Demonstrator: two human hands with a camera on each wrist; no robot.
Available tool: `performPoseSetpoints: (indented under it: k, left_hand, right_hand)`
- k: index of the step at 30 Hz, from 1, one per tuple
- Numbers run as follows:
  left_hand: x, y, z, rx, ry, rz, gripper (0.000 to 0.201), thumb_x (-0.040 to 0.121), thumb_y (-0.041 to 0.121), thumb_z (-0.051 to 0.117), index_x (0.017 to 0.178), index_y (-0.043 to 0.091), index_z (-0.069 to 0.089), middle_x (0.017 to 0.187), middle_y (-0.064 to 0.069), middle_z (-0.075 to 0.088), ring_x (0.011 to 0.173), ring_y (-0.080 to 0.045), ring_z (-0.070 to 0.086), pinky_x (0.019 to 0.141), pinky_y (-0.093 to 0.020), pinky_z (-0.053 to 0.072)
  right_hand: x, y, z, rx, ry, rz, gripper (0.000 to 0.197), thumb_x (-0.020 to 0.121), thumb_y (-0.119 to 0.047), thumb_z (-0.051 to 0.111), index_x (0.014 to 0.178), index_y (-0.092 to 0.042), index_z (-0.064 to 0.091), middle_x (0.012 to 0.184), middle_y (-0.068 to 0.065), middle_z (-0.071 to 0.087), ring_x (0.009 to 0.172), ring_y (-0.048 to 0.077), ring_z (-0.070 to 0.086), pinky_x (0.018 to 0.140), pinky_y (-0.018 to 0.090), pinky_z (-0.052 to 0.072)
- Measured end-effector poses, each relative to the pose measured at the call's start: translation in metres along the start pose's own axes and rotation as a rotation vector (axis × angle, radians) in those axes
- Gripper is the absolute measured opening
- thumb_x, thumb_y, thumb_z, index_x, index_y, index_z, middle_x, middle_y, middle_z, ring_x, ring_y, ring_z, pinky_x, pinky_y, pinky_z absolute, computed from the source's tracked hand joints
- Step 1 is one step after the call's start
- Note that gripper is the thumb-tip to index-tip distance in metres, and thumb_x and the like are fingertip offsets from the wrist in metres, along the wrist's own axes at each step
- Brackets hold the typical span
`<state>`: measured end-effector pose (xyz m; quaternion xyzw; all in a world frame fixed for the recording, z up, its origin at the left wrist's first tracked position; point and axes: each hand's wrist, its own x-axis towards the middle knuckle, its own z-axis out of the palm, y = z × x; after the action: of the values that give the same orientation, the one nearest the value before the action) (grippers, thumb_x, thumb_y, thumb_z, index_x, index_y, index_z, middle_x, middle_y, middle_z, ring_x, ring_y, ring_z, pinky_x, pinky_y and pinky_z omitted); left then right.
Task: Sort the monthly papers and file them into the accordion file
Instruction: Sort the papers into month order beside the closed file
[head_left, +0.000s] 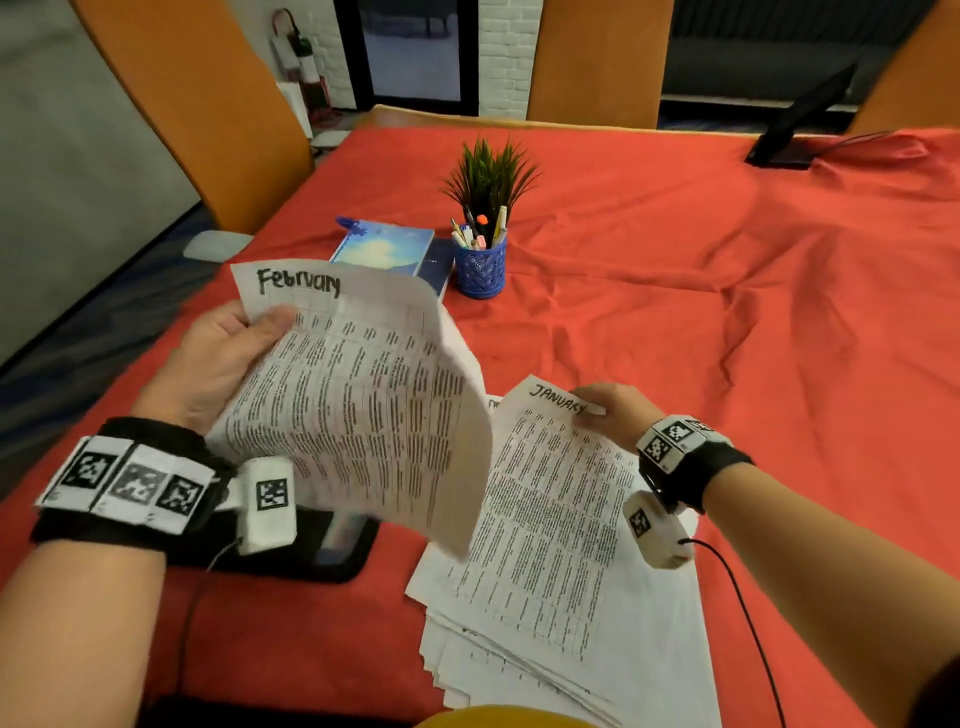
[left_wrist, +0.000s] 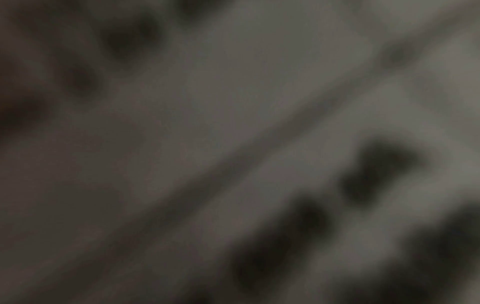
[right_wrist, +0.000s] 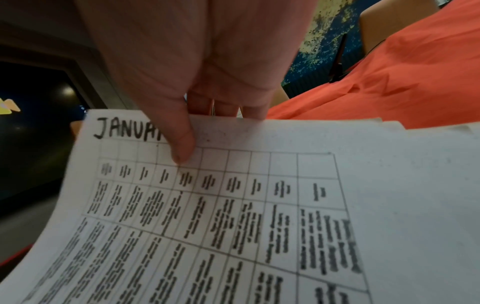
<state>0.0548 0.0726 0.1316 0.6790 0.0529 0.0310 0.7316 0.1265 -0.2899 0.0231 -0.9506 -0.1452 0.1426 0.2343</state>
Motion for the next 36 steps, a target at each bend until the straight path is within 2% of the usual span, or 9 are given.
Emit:
performPoseSetpoints:
  k: [3, 7, 9, 15, 19, 22, 25, 32, 36]
  left_hand:
    - [0.006, -0.018, 0.003, 0.045, 0.057, -0.04, 0.013, 0.077, 0.028, 0.064, 0.078, 0.021, 0.074, 0.084, -0.003, 0.074, 0.069, -0.013, 0.07, 0.06, -0.026, 0.058]
    - [0.014, -0.064, 0.012, 0.255, 0.081, -0.139, 0.017, 0.093, 0.013, 0.055, 0.085, 0.018, 0.069, 0.084, 0.0, 0.073, 0.065, -0.009, 0.069, 0.065, -0.027, 0.058]
    - [0.015, -0.08, 0.011, 0.299, 0.093, -0.185, 0.013, 0.093, 0.015, 0.055, 0.088, 0.019, 0.067, 0.089, -0.002, 0.071, 0.069, -0.011, 0.069, 0.076, -0.035, 0.055]
    - [0.02, -0.086, -0.013, 0.465, 0.259, -0.144, 0.014, 0.095, 0.021, 0.053, 0.099, 0.014, 0.065, 0.096, -0.008, 0.068, 0.081, -0.02, 0.065, 0.075, -0.034, 0.052]
    - [0.029, -0.091, -0.02, 0.554, 0.247, -0.151, 0.018, 0.094, 0.023, 0.055, 0.102, 0.012, 0.067, 0.102, -0.009, 0.068, 0.096, -0.028, 0.066, 0.091, -0.046, 0.051]
    - [0.03, -0.098, -0.009, 0.541, 0.207, -0.15, 0.012, 0.094, 0.021, 0.055, 0.096, 0.02, 0.067, 0.095, -0.003, 0.069, 0.094, -0.026, 0.066, 0.091, -0.046, 0.051]
    - [0.03, -0.1, 0.002, 0.536, 0.2, -0.154, 0.014, 0.094, 0.02, 0.055, 0.099, 0.018, 0.067, 0.092, 0.0, 0.068, 0.096, -0.026, 0.065, 0.092, -0.046, 0.05]
    - [0.032, -0.097, 0.0, 0.572, 0.298, -0.133, 0.016, 0.094, 0.023, 0.053, 0.084, 0.022, 0.064, 0.085, 0.006, 0.065, 0.088, -0.021, 0.063, 0.084, -0.037, 0.049]
    - [0.033, -0.093, -0.002, 0.582, 0.333, -0.09, 0.017, 0.094, 0.023, 0.052, 0.1, 0.016, 0.067, 0.1, -0.004, 0.067, 0.093, -0.022, 0.063, 0.085, -0.036, 0.049]
  right_hand:
    - [0.003, -0.001, 0.009, 0.013, 0.051, 0.02, 0.036, 0.087, -0.01, 0.06, 0.123, -0.01, 0.053, 0.115, 0.007, 0.064, 0.101, 0.021, 0.061, 0.082, 0.021, 0.043]
    - [-0.001, 0.003, 0.02, -0.005, 0.151, 0.02, 0.017, 0.088, -0.011, 0.058, 0.105, -0.008, 0.055, 0.098, 0.011, 0.067, 0.088, 0.028, 0.063, 0.078, 0.038, 0.051]
    - [-0.006, 0.007, 0.024, -0.029, 0.183, -0.052, 0.007, 0.086, -0.008, 0.059, 0.093, -0.009, 0.059, 0.095, 0.009, 0.067, 0.087, 0.026, 0.063, 0.078, 0.036, 0.051]
    - [-0.034, 0.026, 0.03, -0.091, 0.164, -0.18, 0.009, 0.081, 0.0, 0.061, 0.085, -0.007, 0.065, 0.078, 0.004, 0.066, 0.067, 0.02, 0.058, 0.066, 0.033, 0.05]
    - [-0.028, 0.033, 0.037, -0.132, 0.091, -0.138, 0.019, 0.083, -0.007, 0.063, 0.102, -0.005, 0.067, 0.105, 0.013, 0.065, 0.098, 0.027, 0.058, 0.09, 0.037, 0.045]
    - [-0.011, 0.031, 0.047, -0.164, 0.0, -0.045, 0.034, 0.083, -0.014, 0.064, 0.117, -0.008, 0.062, 0.138, 0.014, 0.041, 0.127, 0.029, 0.038, 0.106, 0.033, 0.029]
    - [-0.006, 0.026, 0.052, -0.178, -0.001, -0.002, 0.036, 0.086, -0.016, 0.061, 0.122, -0.01, 0.059, 0.139, 0.012, 0.042, 0.128, 0.027, 0.039, 0.108, 0.03, 0.03]
    - [-0.031, 0.024, 0.06, -0.293, 0.182, -0.144, 0.019, 0.083, -0.001, 0.061, 0.101, 0.002, 0.067, 0.127, 0.023, 0.054, 0.112, 0.04, 0.056, 0.093, 0.048, 0.045]
    - [-0.038, 0.025, 0.062, -0.253, 0.208, -0.22, 0.011, 0.076, 0.004, 0.066, 0.085, -0.001, 0.07, 0.103, 0.02, 0.068, 0.088, 0.038, 0.067, 0.071, 0.045, 0.055]
